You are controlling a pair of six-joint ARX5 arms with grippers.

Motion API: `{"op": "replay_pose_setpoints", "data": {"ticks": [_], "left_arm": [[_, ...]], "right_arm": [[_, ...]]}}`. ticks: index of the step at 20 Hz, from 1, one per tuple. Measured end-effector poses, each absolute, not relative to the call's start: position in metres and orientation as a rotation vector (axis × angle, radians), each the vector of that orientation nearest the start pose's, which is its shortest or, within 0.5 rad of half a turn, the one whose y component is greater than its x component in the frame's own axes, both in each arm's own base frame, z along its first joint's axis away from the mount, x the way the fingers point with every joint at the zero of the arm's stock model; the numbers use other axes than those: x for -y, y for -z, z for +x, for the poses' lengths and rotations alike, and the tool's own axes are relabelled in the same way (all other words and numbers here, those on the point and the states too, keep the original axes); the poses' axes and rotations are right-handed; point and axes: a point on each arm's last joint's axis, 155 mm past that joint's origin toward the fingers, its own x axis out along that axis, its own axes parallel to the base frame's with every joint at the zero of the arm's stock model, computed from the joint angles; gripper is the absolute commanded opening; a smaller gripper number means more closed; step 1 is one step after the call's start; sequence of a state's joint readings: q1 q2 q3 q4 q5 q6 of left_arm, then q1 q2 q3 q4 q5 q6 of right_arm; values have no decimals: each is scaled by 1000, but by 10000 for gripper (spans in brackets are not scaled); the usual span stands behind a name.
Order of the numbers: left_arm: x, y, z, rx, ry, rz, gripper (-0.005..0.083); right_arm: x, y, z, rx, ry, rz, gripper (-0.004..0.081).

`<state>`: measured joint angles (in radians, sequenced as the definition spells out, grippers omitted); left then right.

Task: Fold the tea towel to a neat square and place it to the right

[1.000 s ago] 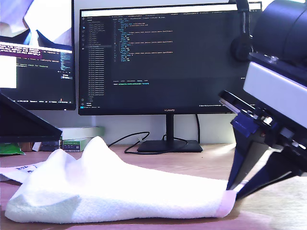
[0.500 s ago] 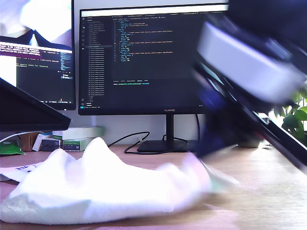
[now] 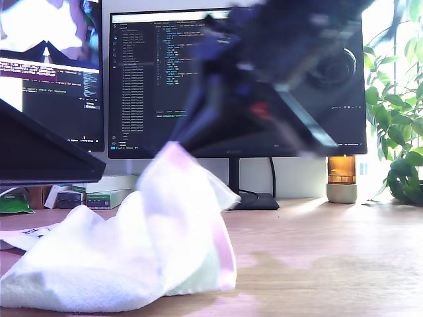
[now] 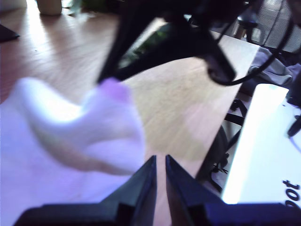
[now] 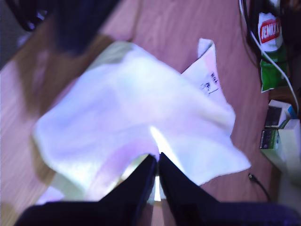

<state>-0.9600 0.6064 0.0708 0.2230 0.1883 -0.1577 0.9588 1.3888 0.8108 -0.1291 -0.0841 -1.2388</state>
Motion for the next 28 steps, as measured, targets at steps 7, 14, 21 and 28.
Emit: {"op": "replay_pose_setpoints", "data": {"ticks": [7,14,21,28], "left_arm": [[251,-104,131,-448,1070,-104,41],[261,-117,132,-405,1059,-148,-4],[277,-96,158,-454,920,-36,169],[316,-85,175,-376,869,307,195]], "right_arm": [[-354,-105,264,-86,-1214,-1398,-13],[-324,-109,315,-189,-1063,-1359,-13],[-323,-108,317,-201,-1057,-1343,-13],[-318,-108,322,-212,-1042,-1338,-13]]}}
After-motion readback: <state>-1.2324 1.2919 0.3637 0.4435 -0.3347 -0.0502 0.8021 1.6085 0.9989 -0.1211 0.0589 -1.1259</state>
